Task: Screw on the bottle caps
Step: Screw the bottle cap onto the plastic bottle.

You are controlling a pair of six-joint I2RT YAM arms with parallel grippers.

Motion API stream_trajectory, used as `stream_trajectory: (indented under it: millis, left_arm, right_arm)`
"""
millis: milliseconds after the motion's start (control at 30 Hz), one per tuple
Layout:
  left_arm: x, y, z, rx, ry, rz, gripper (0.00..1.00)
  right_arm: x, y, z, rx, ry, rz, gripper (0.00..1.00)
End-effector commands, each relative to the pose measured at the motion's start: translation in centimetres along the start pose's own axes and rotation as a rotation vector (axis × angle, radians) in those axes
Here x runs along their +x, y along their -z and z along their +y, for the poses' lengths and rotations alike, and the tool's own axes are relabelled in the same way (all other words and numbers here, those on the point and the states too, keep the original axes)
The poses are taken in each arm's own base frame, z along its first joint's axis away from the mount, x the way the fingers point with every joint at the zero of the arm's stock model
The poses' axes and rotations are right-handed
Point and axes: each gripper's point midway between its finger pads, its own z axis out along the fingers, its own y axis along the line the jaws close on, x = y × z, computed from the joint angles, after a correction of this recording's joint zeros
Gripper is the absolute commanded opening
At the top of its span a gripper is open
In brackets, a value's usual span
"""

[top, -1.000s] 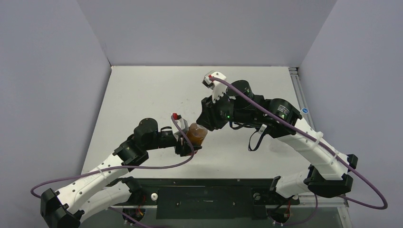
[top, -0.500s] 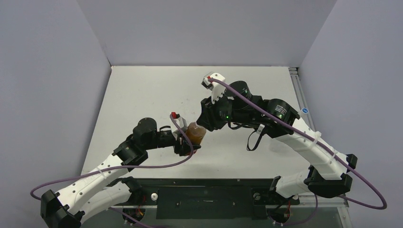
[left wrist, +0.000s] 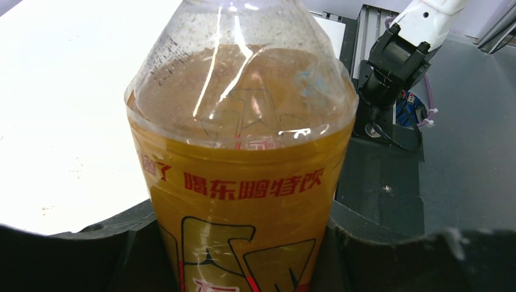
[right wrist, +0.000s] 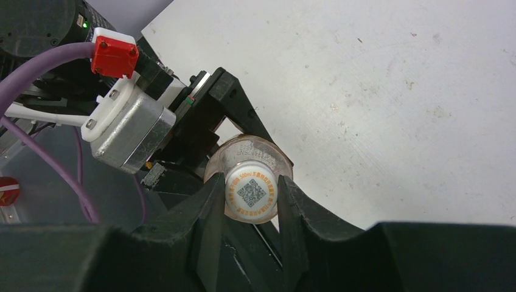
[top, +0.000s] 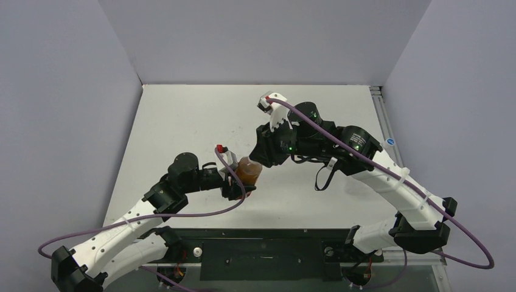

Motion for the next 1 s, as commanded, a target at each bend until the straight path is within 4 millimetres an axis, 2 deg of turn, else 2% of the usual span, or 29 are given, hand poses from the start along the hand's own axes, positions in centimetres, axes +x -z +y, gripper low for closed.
stream_trajectory:
  millis: [0, 100, 433, 633, 900, 967]
  left_arm:
    - [-5.7, 0.5, -0.4, 0.004, -0.114, -0.191, 0.00]
    - [-5.8, 0.4, -0.3, 0.001, -0.125, -0.190, 0.00]
    - [-8.2, 0.2, 2.8, -0.159, -0.159, -0.261, 0.00]
    - [-9.6, 0.7, 6.1, -0.344, -0.173, -0.306, 0.00]
    - [-11.3, 1.2, 9.5, -0.548, -0.201, -0.370, 0.00]
    - [-11.6, 1.3, 10.4, -0.600, -0.198, -0.387, 0.00]
  right_arm:
    - [1.7, -0.9, 0.2, -0.024, -0.018, 0.070, 0.01]
    - [2.0, -1.2, 0.1, -0.021, -0.023, 0.087, 0.01]
    - [2.4, -3.1, -0.9, 0.046, -0.087, 0.125, 0.00]
    - [2.0, -4.2, -1.5, 0.097, -0.142, 0.127, 0.00]
    - [1.5, -6.7, -3.1, 0.202, -0.279, 0.120, 0.00]
    - [1.2, -6.9, -4.2, 0.276, -0.301, 0.109, 0.00]
